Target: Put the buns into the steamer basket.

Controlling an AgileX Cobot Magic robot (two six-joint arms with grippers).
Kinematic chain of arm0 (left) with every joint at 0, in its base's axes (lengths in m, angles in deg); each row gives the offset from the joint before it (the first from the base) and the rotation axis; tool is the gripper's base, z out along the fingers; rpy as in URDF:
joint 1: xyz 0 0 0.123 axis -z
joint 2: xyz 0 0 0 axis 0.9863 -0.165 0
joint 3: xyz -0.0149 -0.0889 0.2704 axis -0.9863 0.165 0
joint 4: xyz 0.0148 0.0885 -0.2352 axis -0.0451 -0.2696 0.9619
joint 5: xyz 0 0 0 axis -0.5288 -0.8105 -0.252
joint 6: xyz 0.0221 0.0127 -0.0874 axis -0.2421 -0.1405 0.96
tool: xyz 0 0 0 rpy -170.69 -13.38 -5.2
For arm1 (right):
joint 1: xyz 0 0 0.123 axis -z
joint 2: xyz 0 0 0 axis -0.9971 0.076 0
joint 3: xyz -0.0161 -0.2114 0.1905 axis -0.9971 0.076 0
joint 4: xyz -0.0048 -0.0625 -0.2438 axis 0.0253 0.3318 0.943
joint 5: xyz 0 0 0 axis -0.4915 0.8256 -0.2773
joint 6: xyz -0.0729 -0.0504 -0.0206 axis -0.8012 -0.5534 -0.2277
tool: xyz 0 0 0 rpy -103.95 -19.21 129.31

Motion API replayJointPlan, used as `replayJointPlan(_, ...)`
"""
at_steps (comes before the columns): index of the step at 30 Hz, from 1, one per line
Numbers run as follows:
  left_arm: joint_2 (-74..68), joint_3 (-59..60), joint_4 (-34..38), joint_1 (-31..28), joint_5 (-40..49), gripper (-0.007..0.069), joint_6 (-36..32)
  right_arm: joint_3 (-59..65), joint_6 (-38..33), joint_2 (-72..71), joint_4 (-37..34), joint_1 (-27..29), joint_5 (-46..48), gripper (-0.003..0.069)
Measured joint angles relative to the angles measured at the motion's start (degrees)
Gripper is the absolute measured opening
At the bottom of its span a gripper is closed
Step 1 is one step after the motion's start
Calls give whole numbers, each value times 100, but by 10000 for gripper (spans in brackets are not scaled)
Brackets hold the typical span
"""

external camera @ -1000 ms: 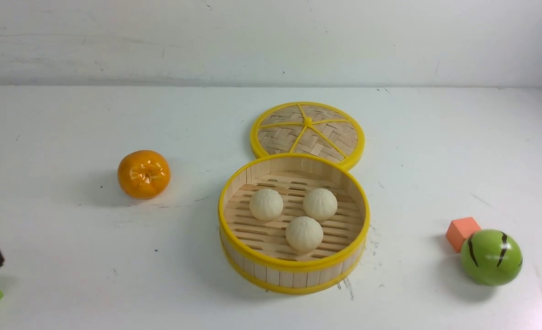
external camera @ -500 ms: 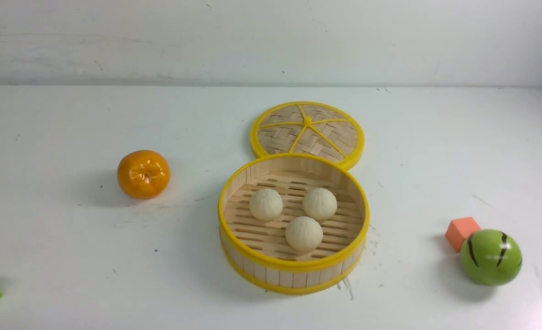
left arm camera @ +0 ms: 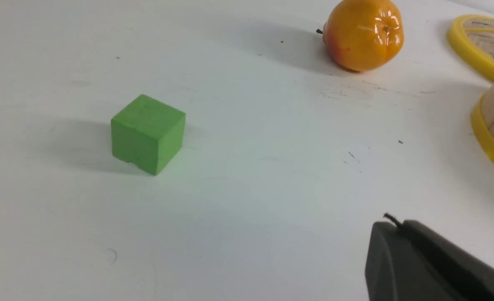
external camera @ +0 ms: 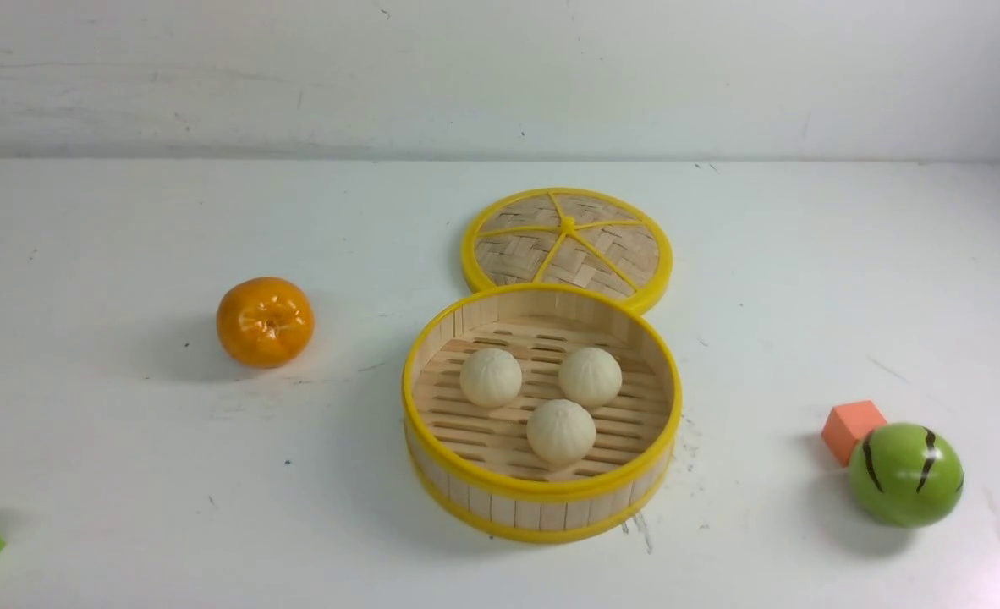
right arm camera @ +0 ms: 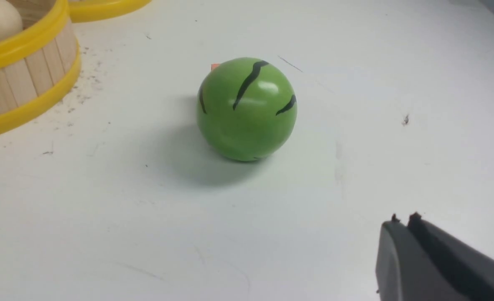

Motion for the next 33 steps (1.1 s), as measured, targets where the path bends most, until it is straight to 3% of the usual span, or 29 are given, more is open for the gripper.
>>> replayJointPlan(33,0,0,5,0,-16,-13,0,0,-5,0,1,0,0,71)
